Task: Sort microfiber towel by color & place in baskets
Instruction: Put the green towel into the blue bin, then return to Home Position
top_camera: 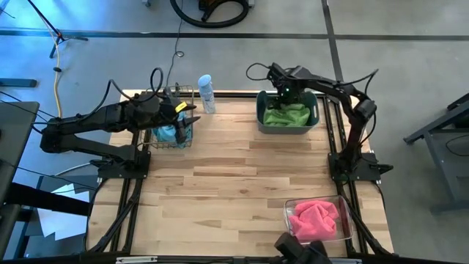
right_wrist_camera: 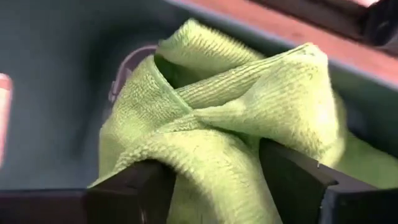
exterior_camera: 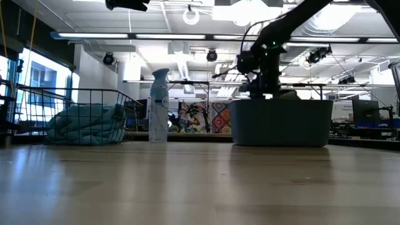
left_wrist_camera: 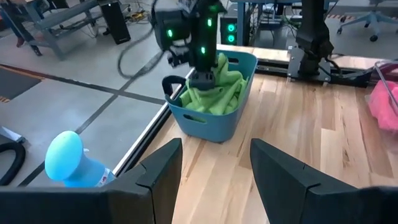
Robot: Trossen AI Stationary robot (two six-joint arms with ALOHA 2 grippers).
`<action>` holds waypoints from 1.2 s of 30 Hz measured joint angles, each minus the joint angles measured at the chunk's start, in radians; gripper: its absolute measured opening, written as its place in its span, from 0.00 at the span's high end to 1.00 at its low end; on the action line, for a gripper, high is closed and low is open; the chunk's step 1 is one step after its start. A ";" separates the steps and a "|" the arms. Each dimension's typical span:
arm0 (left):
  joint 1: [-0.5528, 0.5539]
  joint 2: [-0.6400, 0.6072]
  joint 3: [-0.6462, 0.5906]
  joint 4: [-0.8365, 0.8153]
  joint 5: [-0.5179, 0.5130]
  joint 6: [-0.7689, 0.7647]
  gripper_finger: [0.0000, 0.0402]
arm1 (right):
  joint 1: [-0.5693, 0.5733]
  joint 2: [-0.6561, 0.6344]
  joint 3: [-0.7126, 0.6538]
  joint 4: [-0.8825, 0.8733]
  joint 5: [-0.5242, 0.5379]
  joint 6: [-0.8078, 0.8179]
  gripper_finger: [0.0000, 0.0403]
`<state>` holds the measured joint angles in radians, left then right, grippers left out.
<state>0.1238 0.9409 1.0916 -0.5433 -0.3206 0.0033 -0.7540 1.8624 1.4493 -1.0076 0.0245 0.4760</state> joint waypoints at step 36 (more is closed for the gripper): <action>0.000 0.000 0.000 -0.035 -0.003 0.000 0.56 | 0.004 -0.055 0.646 -0.428 -0.021 -0.322 0.41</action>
<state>0.1238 0.9409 1.0916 -0.5779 -0.3237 0.0036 -0.7495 1.8072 2.0953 -1.4353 0.0030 0.1535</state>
